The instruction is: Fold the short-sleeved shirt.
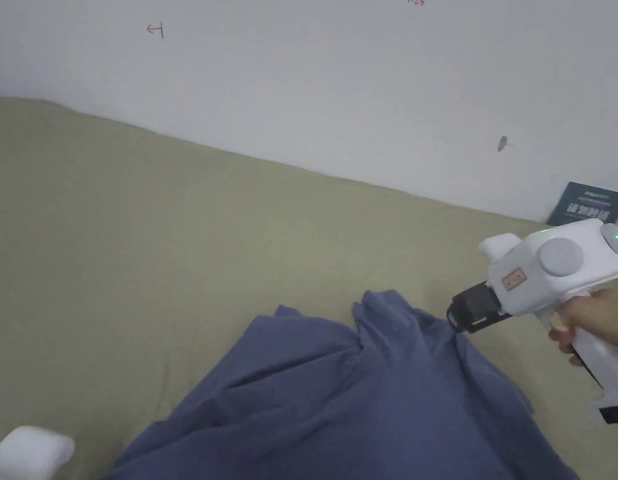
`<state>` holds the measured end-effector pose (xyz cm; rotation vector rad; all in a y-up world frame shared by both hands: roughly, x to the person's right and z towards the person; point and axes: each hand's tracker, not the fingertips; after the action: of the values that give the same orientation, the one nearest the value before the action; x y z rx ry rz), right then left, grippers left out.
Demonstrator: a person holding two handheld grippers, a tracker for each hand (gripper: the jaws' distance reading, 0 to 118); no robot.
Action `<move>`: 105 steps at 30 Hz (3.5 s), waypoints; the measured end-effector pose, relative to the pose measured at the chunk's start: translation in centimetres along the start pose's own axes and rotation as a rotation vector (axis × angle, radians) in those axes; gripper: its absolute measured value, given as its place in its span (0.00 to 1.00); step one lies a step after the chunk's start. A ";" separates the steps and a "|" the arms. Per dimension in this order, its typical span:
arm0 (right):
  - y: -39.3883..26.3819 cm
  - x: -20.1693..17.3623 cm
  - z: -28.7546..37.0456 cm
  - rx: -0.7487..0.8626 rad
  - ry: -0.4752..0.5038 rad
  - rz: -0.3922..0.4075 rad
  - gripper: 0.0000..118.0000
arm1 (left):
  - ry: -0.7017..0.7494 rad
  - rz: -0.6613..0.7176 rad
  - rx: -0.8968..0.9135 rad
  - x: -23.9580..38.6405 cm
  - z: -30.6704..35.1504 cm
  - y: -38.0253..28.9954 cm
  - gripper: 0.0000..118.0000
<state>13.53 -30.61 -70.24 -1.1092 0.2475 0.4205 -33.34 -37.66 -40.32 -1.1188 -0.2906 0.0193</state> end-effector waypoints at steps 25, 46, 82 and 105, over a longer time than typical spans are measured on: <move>-1.2 -1.5 0.3 0.099 0.021 -0.004 0.08 | -0.026 0.060 0.014 -1.2 -0.4 0.1 0.03; -0.5 3.8 25.6 0.642 -0.170 -0.216 0.08 | 0.062 -0.043 0.498 -0.4 15.1 18.0 0.02; 9.7 8.2 34.9 1.054 -0.431 -0.294 0.08 | 0.405 -0.090 0.852 0.7 20.1 39.0 0.02; -8.5 3.2 26.2 0.810 -0.259 -0.397 0.08 | 0.207 -0.099 0.709 1.6 15.1 28.7 0.02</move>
<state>19.75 -9.49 -53.38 -0.2842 -0.0428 0.0772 -31.66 -11.36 -59.36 -0.3967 -0.1323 -0.0759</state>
